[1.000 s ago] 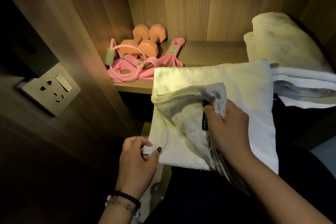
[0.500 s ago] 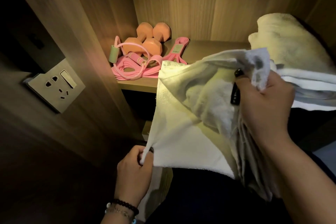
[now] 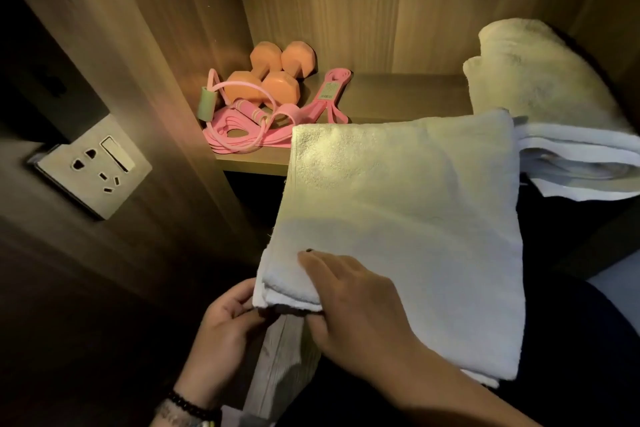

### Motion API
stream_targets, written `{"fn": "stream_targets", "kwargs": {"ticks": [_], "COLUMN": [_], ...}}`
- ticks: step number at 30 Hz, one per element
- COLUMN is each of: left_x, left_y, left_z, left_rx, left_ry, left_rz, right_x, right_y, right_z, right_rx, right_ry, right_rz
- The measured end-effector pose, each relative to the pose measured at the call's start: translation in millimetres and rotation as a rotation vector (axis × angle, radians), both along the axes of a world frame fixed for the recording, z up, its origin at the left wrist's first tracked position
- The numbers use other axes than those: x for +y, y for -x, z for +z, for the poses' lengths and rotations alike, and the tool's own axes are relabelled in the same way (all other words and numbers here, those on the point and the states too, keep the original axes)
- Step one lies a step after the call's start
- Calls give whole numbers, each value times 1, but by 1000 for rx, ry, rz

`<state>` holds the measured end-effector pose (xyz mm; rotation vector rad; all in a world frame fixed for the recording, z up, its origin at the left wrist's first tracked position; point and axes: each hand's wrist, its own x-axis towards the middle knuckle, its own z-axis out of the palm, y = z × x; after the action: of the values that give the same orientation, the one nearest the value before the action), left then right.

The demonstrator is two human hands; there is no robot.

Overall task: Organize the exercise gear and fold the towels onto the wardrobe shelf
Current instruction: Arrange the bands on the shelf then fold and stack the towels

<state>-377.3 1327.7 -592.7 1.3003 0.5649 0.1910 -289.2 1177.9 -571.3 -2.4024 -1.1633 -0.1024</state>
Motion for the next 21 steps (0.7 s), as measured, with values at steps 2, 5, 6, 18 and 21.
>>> {"fn": "stream_targets", "kwargs": {"ticks": [2, 5, 6, 18, 21], "left_x": [4, 14, 15, 28, 32], "left_y": [-2, -11, -15, -122, -133], "left_z": [2, 1, 4, -2, -6], "left_rx": [13, 97, 112, 349, 299], "left_ry": [-4, -36, -22, 183, 109], "left_rz": [-5, 44, 56, -265, -245], "right_x": [-7, -27, -36, -130, -143], "right_y": [0, -12, -18, -117, -119], "right_z": [4, 8, 12, -21, -32], "right_rx": [51, 449, 632, 1044, 1420], "right_ry": [73, 23, -83, -821, -924], "right_rz": [83, 257, 262, -741, -579]}}
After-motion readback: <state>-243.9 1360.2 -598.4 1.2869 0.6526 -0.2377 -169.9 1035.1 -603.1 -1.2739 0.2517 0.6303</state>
